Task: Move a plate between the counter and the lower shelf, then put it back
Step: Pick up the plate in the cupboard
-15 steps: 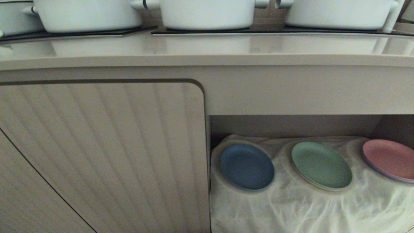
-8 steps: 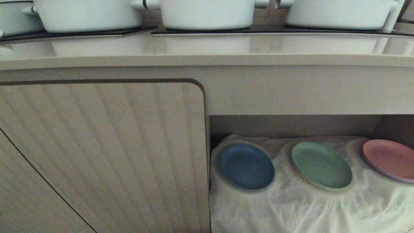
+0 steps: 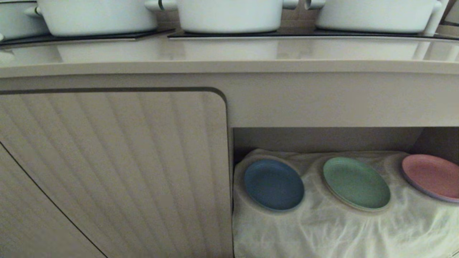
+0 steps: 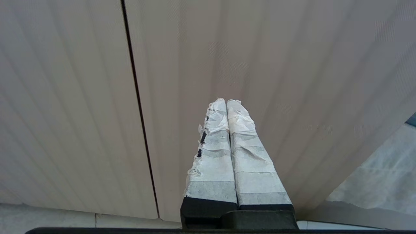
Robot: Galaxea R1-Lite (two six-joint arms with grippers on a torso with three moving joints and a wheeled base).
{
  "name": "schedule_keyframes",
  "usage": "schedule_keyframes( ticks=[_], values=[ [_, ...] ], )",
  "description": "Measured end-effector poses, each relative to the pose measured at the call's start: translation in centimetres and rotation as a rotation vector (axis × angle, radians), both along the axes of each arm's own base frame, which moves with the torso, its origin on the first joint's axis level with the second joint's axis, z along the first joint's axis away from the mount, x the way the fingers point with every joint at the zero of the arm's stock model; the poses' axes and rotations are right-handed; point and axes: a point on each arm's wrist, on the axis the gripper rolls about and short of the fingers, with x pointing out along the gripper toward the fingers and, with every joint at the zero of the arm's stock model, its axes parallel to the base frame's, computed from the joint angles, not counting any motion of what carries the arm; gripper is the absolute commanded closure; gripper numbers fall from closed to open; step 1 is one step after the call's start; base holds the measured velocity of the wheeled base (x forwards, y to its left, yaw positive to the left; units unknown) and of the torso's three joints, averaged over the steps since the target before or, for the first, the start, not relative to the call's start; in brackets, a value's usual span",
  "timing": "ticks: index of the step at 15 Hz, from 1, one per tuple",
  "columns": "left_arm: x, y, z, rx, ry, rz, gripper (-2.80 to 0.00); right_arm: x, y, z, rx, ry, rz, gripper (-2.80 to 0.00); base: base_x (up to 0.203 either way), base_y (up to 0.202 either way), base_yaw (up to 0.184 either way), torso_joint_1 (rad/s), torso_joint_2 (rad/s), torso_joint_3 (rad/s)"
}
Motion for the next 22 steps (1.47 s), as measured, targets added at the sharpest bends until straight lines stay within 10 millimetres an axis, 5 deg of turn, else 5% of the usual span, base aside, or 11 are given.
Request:
schedule_keyframes(
  ticks=[7,12,22],
  values=[
    [0.0,0.0,0.0,0.0,0.0,0.0,0.0,1.5,0.3,3.3,-0.028,0.077,0.126,0.0,0.0,0.0,0.0,0.0,0.0,0.0],
    [0.0,0.0,0.0,0.0,0.0,0.0,0.0,5.7,0.4,5.3,-0.069,0.213,0.187,0.0,0.0,0.0,0.0,0.0,0.0,0.0],
    [0.0,0.0,0.0,0.0,0.0,0.0,0.0,15.9,2.8,1.8,-0.065,0.614,0.44,0.0,0.0,0.0,0.0,0.0,0.0,0.0]
  ],
)
